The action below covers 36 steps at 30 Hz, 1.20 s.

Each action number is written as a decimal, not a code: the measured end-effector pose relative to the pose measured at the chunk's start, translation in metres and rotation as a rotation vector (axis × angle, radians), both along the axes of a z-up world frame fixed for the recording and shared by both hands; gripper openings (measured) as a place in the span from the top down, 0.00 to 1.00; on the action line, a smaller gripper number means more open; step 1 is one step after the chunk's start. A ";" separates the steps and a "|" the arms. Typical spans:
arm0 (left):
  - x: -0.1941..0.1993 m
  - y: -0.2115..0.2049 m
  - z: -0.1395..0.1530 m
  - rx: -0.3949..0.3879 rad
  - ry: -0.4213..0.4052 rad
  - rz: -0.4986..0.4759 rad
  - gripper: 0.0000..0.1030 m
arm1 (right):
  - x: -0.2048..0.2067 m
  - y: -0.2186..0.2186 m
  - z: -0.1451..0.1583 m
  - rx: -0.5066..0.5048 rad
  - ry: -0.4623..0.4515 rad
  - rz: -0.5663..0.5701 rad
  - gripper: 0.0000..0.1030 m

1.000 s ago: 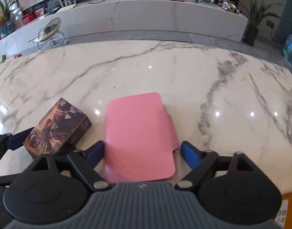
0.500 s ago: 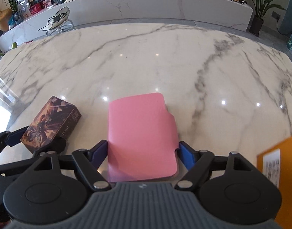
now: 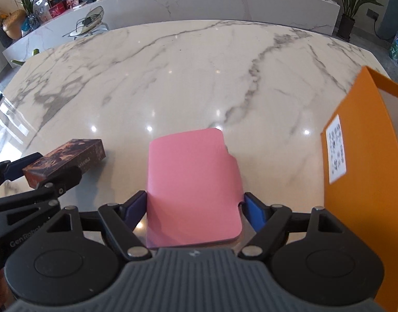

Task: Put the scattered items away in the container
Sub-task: 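Grasp the card deck with left tool while right tool grasps the pink wallet, then lift the card deck and pink wallet and carry them over the box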

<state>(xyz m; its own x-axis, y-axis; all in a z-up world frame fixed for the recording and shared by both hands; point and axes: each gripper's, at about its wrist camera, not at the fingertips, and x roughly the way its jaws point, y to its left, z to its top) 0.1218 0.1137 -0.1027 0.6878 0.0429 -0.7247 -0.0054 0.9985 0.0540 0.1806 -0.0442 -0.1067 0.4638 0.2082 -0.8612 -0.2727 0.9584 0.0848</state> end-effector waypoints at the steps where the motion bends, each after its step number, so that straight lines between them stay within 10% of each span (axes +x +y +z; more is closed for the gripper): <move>1: -0.005 -0.003 0.002 0.003 -0.003 -0.004 0.33 | -0.007 -0.002 0.002 0.009 -0.005 0.001 0.22; 36: -0.033 -0.105 0.092 0.033 -0.255 -0.193 0.33 | -0.071 -0.115 0.088 0.209 -0.292 -0.160 0.22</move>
